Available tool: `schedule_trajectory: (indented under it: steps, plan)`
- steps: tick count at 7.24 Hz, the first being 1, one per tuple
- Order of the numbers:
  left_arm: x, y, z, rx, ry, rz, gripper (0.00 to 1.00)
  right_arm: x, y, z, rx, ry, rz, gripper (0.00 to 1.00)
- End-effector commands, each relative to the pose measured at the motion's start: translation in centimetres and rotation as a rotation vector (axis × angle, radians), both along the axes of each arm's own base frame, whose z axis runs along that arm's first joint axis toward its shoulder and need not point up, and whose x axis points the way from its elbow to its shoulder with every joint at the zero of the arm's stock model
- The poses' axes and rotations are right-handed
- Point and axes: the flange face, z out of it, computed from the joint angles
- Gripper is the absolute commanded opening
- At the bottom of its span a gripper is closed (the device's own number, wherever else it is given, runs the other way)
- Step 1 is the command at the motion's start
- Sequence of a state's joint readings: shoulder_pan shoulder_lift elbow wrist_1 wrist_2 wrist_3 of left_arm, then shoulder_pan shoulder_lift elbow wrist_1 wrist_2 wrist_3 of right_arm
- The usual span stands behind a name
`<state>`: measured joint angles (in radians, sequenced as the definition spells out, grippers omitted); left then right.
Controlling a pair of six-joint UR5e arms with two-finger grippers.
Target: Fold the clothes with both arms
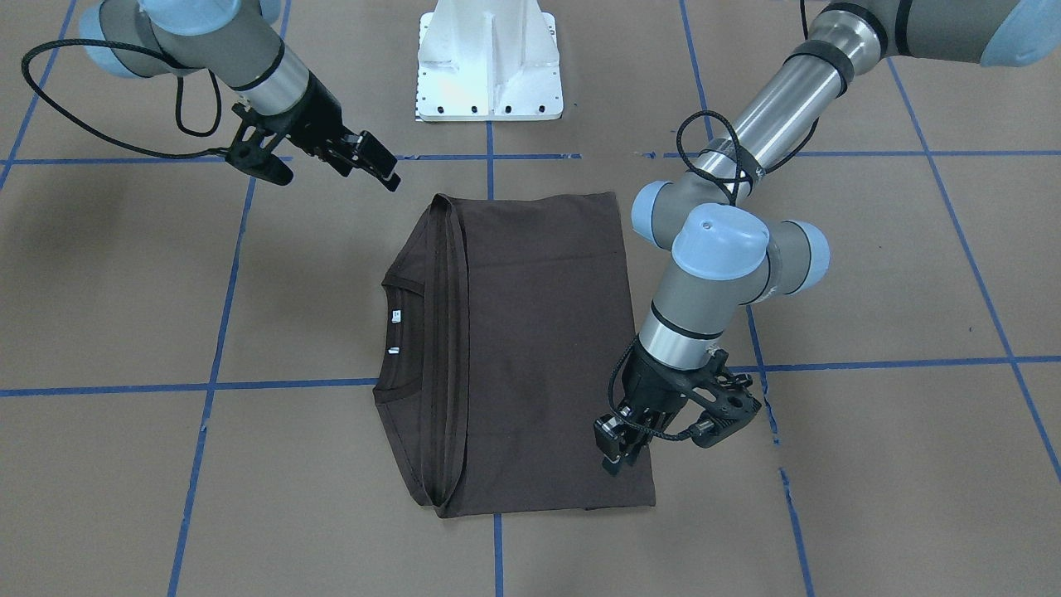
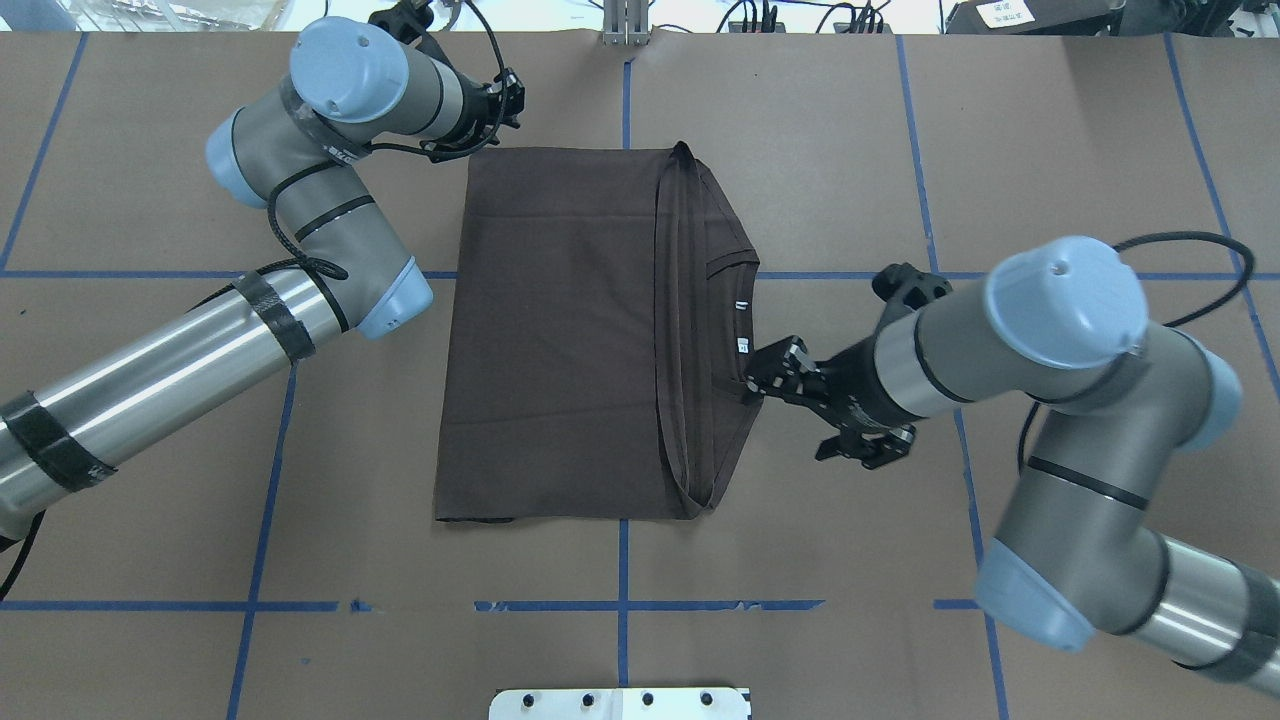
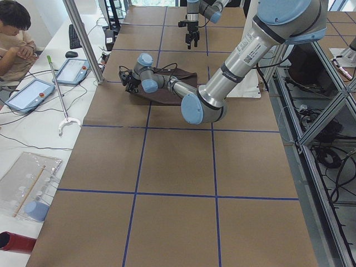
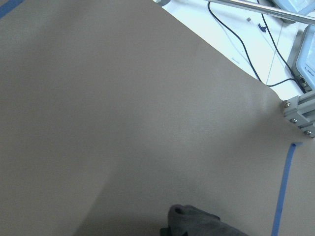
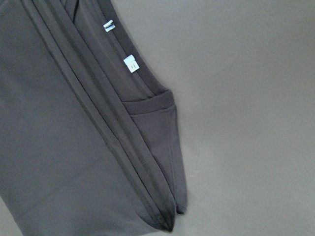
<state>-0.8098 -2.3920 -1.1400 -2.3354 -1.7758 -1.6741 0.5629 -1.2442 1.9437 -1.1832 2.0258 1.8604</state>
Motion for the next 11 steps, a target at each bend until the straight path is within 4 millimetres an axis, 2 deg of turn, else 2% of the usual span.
schedule_trajectory:
  steps: [1,2,3,5,8,10,11]
  plan:
    - [-4.8,6.4,-0.8,0.008,0.116,0.096,0.75,-6.2,-2.5,-1.5,0.065,0.095,0.100,1.00]
    - [-6.2,7.7,-0.3,0.017,0.127,0.099,0.75,-9.3,-2.5,-2.3,0.142,0.212,0.001,1.00]
    - [-6.2,7.6,0.0,0.016,0.123,0.097,0.75,-11.6,-1.9,-2.8,0.232,0.289,-0.094,1.00]
    - [-6.1,7.6,0.1,0.011,0.122,0.098,0.75,-15.7,-0.8,-3.3,0.291,0.352,-0.202,1.00]
    - [-6.0,7.7,0.3,0.010,0.121,0.098,0.75,-17.0,0.9,-2.5,0.382,0.469,-0.323,1.00]
    - [-6.1,7.6,0.3,0.013,0.119,0.099,0.75,-16.7,1.6,0.2,0.364,0.513,-0.350,1.00]
    - [-6.1,7.6,0.3,0.018,0.118,0.101,0.74,-15.6,2.0,1.8,0.372,0.537,-0.376,1.00]
